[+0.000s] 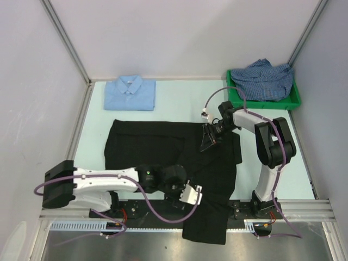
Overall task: Fold and stack the long sleeve shirts
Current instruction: Fold the shirt
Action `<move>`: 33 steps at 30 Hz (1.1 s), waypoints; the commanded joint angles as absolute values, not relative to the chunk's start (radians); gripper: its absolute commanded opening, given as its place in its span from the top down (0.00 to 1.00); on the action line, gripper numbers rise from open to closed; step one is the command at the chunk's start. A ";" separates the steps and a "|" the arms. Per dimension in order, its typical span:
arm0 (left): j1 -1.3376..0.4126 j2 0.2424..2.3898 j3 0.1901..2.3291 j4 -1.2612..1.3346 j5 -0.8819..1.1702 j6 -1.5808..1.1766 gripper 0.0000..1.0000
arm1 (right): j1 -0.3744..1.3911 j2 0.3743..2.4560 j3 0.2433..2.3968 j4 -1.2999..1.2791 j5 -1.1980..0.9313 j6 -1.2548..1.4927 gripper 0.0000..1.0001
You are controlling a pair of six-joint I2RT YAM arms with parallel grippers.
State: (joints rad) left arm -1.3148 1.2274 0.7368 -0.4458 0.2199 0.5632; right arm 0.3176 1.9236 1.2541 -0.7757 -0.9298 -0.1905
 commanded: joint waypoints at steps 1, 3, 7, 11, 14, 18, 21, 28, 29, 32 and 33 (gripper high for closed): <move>-1.390 1.360 0.762 -0.302 0.014 0.477 0.19 | 0.293 1.809 1.178 -0.612 -0.899 -0.083 0.78; -1.408 1.411 0.773 -0.296 -0.030 0.476 0.21 | 0.276 1.786 1.152 -0.549 -0.873 -0.045 0.80; -1.411 1.500 0.779 -0.264 -0.115 0.492 0.29 | 0.253 1.763 1.089 -0.511 -0.830 -0.026 0.82; -1.411 1.511 0.805 -0.304 -0.193 0.495 0.52 | 0.239 1.726 1.017 -0.485 -0.807 -0.015 0.82; -1.413 1.430 0.834 -0.388 -0.161 0.479 0.65 | 0.238 1.697 0.977 -0.480 -0.784 -0.032 0.82; -1.411 1.310 0.871 -0.511 0.031 0.469 0.78 | 0.224 1.666 0.974 -0.480 -0.773 -0.044 0.83; -1.411 1.267 0.876 -0.590 0.138 0.489 0.82 | 0.210 1.658 1.000 -0.485 -0.761 -0.058 0.83; -1.399 1.120 0.879 -0.637 0.204 0.531 1.00 | 0.195 1.664 1.060 -0.509 -0.735 -0.086 0.83; -1.394 1.123 0.879 -0.632 0.184 0.531 0.95 | 0.193 1.667 1.063 -0.506 -0.735 -0.084 0.83; -1.399 1.169 0.879 -0.601 0.129 0.512 0.41 | 0.192 1.687 1.072 -0.500 -0.744 -0.074 0.83; -1.402 1.192 0.877 -0.571 0.117 0.503 0.38 | 0.193 1.693 1.071 -0.496 -0.749 -0.066 0.83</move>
State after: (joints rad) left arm -1.4021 1.1416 0.8478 -0.6140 0.1600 0.5285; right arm 0.1959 1.6913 1.0332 -0.5171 -0.7471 -0.0612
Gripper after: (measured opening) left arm 0.508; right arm 0.167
